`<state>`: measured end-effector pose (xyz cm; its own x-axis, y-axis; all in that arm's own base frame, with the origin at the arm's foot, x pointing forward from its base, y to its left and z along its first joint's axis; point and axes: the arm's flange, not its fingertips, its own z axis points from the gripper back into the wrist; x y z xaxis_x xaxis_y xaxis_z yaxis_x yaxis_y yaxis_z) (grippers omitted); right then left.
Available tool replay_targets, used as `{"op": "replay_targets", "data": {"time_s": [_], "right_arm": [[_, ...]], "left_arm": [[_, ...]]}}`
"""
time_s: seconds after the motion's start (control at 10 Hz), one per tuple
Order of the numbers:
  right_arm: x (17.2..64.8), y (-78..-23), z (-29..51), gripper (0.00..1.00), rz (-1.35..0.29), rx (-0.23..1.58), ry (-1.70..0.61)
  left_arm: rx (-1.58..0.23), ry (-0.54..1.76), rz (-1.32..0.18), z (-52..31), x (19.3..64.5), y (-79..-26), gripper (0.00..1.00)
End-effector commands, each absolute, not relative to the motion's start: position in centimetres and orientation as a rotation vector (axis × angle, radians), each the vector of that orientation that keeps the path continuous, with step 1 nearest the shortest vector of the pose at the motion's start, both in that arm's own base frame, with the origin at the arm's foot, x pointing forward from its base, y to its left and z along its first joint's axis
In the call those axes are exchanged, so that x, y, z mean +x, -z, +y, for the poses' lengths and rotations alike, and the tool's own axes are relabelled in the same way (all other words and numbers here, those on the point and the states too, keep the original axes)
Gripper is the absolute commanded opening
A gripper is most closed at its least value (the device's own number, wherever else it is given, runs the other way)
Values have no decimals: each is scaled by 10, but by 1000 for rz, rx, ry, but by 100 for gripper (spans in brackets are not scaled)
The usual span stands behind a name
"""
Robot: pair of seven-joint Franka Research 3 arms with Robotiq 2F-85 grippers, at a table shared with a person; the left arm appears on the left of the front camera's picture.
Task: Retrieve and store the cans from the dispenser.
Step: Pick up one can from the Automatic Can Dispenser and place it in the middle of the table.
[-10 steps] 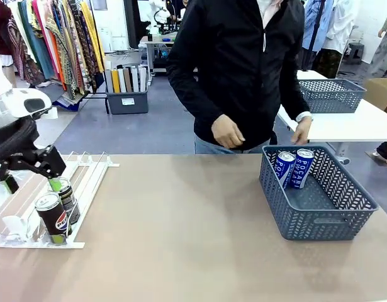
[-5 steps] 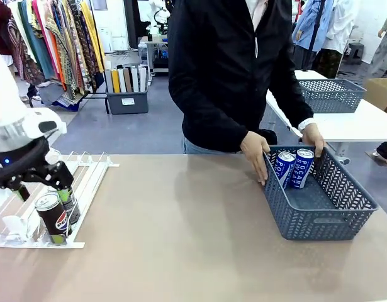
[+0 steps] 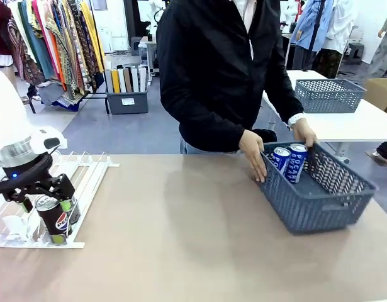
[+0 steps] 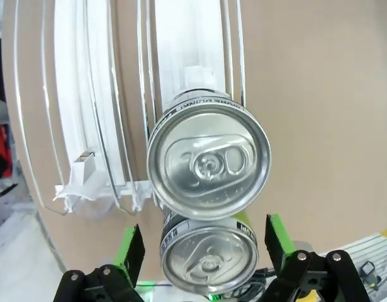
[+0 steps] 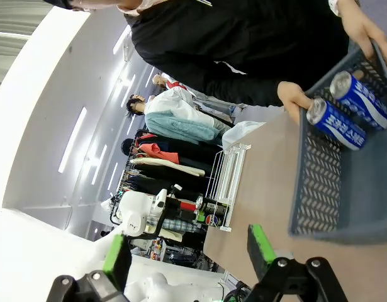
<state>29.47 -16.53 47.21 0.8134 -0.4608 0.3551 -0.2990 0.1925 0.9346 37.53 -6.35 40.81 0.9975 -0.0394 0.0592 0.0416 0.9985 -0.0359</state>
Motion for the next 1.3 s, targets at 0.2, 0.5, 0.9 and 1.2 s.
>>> {"op": "replay_targets", "data": {"time_s": [0.2, 0.5, 0.9, 1.2], "right_arm": [[296, -476, -165, 100, -673, 1417, 128], [296, -476, -165, 100, -673, 1417, 128], [296, -476, -165, 100, -673, 1417, 128], [296, -476, -165, 100, -673, 1417, 128]], "left_arm": [[-72, 47, -53, -63, 379, -404, 100], [-63, 54, -57, -64, 379, -404, 0], [-57, 53, -70, -64, 377, -406, 0], [-26, 50, -123, -61, 364, -442, 0]]}}
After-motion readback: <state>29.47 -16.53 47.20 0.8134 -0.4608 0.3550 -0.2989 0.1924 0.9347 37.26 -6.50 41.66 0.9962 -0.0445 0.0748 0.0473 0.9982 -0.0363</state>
